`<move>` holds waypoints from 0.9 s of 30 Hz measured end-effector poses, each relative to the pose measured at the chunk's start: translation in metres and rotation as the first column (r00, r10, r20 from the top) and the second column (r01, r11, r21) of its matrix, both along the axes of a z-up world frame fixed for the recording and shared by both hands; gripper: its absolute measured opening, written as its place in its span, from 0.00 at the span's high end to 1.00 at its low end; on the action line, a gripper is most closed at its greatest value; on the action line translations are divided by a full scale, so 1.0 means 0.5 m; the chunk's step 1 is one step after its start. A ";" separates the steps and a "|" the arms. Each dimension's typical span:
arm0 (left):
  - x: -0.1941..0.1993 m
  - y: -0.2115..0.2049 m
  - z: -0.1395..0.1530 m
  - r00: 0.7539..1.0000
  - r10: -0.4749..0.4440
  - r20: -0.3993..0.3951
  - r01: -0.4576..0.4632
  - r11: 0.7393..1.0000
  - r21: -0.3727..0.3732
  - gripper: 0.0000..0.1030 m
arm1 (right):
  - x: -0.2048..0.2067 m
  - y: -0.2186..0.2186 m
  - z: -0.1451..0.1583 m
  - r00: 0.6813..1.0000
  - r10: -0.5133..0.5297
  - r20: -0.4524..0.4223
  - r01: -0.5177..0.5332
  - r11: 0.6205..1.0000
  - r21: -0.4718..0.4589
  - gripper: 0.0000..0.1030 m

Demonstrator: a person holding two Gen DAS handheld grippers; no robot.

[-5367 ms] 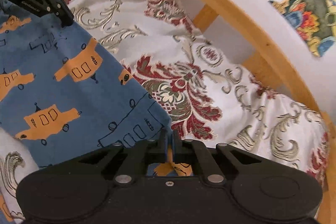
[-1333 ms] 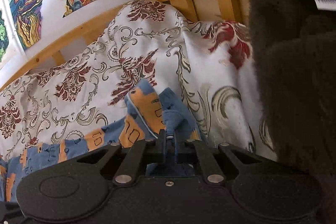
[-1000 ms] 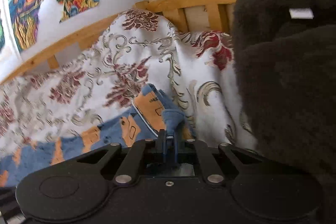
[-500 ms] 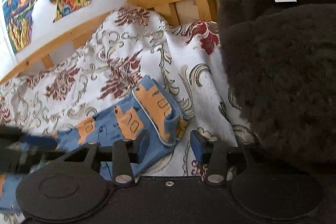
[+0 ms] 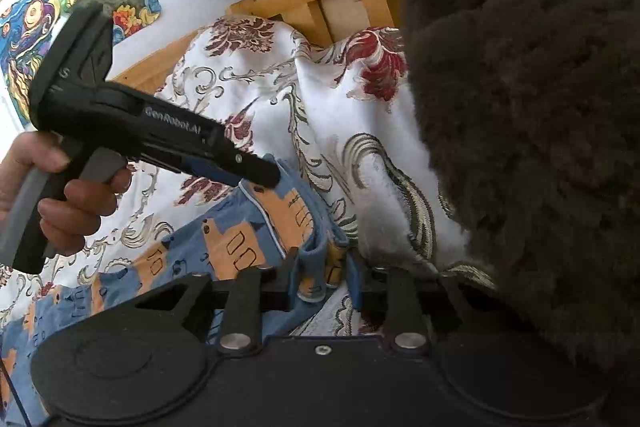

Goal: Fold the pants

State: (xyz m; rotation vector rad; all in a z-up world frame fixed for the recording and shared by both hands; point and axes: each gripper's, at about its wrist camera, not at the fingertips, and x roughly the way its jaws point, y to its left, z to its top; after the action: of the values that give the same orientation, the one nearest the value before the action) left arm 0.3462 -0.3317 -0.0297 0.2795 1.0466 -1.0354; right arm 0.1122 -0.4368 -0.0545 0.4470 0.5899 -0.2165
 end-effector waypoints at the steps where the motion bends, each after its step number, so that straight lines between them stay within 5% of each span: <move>1: 0.006 -0.002 -0.009 1.000 -0.006 -0.009 0.006 1.000 0.011 0.53 | 0.001 -0.001 -0.001 1.000 -0.005 -0.003 0.005 1.000 0.001 0.86; 3: 0.010 -0.004 -0.020 1.000 -0.025 -0.020 0.025 0.999 0.022 0.69 | 0.000 -0.002 0.001 1.000 -0.007 -0.002 0.007 1.000 0.007 0.88; 9: -0.021 -0.021 0.002 0.993 -0.064 0.095 0.064 0.998 0.004 0.85 | -0.019 0.004 0.022 0.997 -0.037 0.063 0.040 0.999 -0.036 0.91; 12: -0.025 -0.030 0.001 0.993 -0.042 0.112 0.043 0.999 -0.008 0.84 | -0.009 0.009 0.013 0.999 -0.035 0.027 0.037 0.997 -0.065 0.90; 16: -0.036 -0.050 -0.020 0.990 -0.034 0.137 0.032 0.999 0.015 0.79 | -0.005 0.010 0.007 1.000 -0.028 0.010 0.029 0.997 -0.074 0.87; 20: -0.026 -0.023 -0.004 0.993 0.013 0.113 -0.016 1.000 0.022 0.44 | -0.009 0.005 0.010 0.999 -0.028 0.024 0.029 0.999 -0.043 0.79; 27: -0.007 0.008 0.035 0.997 0.004 0.079 -0.002 1.000 -0.029 0.24 | -0.022 0.002 0.017 0.999 -0.018 0.037 0.017 1.000 0.008 0.62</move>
State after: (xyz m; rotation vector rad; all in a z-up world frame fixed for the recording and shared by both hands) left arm 0.3430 -0.3278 -0.0121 0.2923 0.9601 -1.0282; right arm 0.1010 -0.4359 -0.0459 0.4630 0.5512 -0.2223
